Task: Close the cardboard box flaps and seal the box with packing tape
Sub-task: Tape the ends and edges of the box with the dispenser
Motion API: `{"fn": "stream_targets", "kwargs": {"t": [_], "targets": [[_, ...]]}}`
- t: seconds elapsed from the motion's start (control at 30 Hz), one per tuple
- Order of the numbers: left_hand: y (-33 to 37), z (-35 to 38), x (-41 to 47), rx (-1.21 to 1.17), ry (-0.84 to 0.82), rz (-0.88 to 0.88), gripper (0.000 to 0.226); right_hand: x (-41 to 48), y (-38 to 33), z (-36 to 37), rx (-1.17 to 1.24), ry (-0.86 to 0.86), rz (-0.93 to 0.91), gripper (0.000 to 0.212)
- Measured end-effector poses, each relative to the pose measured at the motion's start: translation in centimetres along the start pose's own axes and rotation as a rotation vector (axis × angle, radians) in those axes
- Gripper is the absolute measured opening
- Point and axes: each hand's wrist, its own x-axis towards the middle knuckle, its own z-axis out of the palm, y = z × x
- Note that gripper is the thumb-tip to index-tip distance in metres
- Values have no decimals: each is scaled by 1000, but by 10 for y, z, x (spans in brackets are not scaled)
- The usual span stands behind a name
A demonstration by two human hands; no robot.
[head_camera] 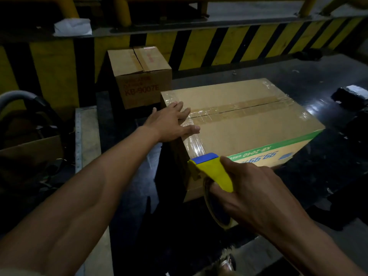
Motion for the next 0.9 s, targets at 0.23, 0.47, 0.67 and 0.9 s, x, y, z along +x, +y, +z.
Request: {"fn": "stream_targets", "kwargs": {"t": [0.23, 0.47, 0.67, 0.9], "targets": [[4, -4, -1, 19, -20, -16, 91, -6, 4, 2, -41, -14, -9, 69], [8, -5, -3, 27, -48, -31, 92, -8, 12, 15, 43, 26, 8, 48], [29, -9, -19, 160, 7, -21, 99, -12, 15, 15, 37, 30, -13, 48], [29, -11, -26, 75, -106, -65, 113, -8, 16, 12, 68, 30, 2, 48]]}}
